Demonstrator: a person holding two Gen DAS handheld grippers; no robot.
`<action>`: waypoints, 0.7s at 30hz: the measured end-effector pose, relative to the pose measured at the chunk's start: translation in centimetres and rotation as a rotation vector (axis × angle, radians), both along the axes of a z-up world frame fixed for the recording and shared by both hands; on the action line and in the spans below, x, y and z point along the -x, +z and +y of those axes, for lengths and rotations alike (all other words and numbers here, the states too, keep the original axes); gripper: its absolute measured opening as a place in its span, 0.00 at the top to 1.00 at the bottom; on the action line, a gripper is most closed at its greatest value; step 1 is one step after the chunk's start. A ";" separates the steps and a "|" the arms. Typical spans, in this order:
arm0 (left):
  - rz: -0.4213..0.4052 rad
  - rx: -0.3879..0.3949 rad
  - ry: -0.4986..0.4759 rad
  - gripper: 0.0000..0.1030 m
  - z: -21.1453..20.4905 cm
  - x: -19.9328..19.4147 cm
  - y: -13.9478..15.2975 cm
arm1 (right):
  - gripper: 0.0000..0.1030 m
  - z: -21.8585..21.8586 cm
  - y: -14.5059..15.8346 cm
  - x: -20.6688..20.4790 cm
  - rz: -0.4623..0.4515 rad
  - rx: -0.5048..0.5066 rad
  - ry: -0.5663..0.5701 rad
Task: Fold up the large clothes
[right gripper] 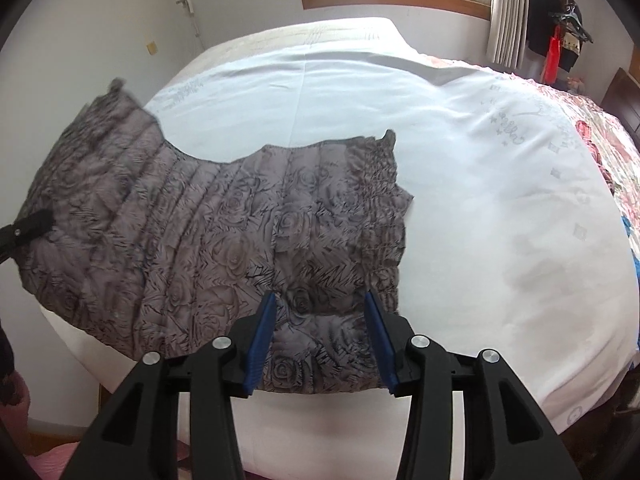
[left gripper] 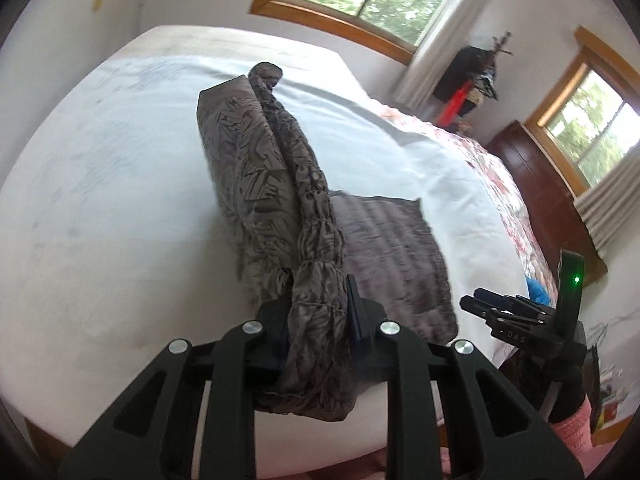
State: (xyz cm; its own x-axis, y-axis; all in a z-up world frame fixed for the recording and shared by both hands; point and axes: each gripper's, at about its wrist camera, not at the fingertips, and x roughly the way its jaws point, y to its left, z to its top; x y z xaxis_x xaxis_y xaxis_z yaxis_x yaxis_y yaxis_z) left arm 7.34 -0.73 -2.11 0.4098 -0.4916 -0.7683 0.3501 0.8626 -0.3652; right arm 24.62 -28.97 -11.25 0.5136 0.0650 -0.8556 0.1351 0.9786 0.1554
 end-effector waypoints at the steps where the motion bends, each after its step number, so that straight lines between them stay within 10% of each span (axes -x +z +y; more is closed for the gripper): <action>1: -0.008 -0.005 -0.017 0.80 -1.2 0.0 0.0 | 0.56 -0.2 0.3 0.3 -0.005 -0.002 -0.003; 21: 0.071 -0.158 -0.153 0.81 -17.2 -0.8 -7.4 | 0.56 -7.1 -2.0 2.5 0.057 -0.045 -0.046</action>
State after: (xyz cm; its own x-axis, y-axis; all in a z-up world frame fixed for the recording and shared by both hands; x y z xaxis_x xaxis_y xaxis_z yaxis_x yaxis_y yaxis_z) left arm 8.18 -17.88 -9.46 0.2822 -0.4156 -0.8647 0.4596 0.8497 -0.2584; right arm 22.11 -36.07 -13.26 0.4675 0.0812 -0.8803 0.1896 0.9634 0.1895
